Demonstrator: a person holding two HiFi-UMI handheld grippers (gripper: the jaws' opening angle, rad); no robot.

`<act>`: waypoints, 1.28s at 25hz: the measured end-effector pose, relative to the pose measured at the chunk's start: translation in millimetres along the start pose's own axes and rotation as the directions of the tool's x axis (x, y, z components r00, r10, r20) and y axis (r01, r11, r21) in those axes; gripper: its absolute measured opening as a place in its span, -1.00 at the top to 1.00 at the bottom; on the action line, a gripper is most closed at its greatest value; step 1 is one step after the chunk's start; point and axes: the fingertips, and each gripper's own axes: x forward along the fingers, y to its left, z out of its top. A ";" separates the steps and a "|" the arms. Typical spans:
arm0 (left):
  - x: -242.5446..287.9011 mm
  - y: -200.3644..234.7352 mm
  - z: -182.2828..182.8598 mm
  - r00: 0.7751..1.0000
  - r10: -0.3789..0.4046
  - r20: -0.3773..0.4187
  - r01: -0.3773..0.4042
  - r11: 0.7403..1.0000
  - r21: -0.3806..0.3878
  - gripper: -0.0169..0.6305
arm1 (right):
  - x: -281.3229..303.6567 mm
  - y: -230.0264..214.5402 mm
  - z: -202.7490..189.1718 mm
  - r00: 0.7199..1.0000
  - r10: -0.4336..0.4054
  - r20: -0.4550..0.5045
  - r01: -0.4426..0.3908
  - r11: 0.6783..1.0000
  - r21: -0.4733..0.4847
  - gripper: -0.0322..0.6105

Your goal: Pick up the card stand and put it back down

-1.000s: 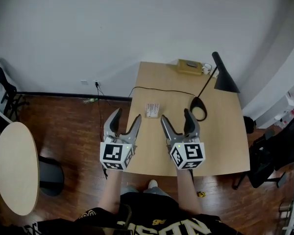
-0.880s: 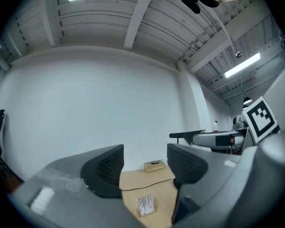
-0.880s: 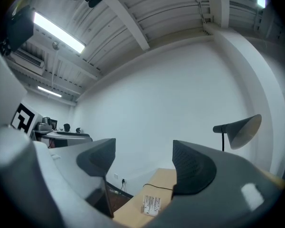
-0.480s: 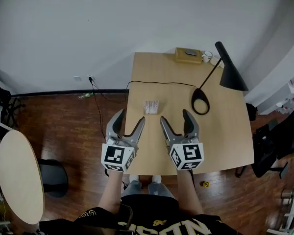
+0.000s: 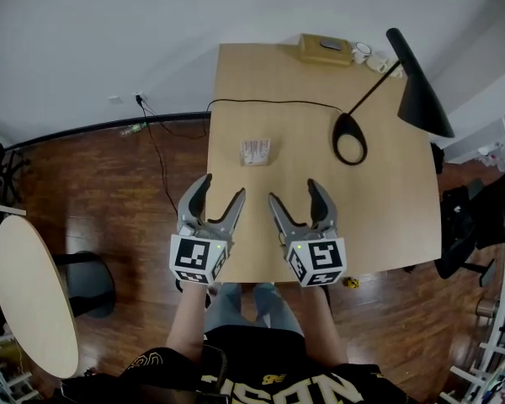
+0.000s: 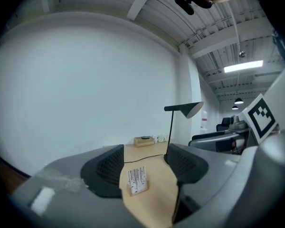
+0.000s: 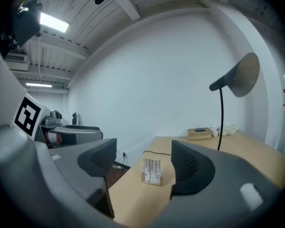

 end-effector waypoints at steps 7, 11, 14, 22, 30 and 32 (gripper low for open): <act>10.9 23.6 -65.1 0.986 -0.044 -0.162 0.055 0.996 0.064 -0.06 | 14.4 0.4 -44.2 0.998 0.020 -0.066 -0.017 0.999 0.044 -0.24; 13.8 55.9 -100.3 0.961 -0.117 -0.250 0.143 0.986 0.088 -0.21 | 21.5 -5.7 -63.9 0.995 0.015 -0.095 -0.010 0.998 0.062 -0.24; 17.9 79.6 -129.0 0.925 -0.198 -0.324 0.245 0.963 0.110 -0.38 | 27.9 -11.7 -79.6 0.993 0.011 -0.119 -0.002 0.997 0.072 -0.24; 68.2 126.1 -161.2 0.861 -0.424 -0.282 0.445 0.895 0.012 -0.95 | 44.5 -31.1 -119.9 0.983 0.002 -0.185 0.018 0.994 0.108 -0.24; 153.4 86.2 -203.6 0.733 -0.574 -0.364 0.620 0.785 0.011 -0.92 | 61.6 -51.5 -134.6 0.979 -0.028 -0.200 0.053 0.991 0.122 -0.24; 170.8 68.3 -215.3 0.714 -0.588 -0.380 0.641 0.767 0.015 -0.80 | 62.9 -55.8 -136.1 0.978 -0.037 -0.203 0.063 0.990 0.123 -0.24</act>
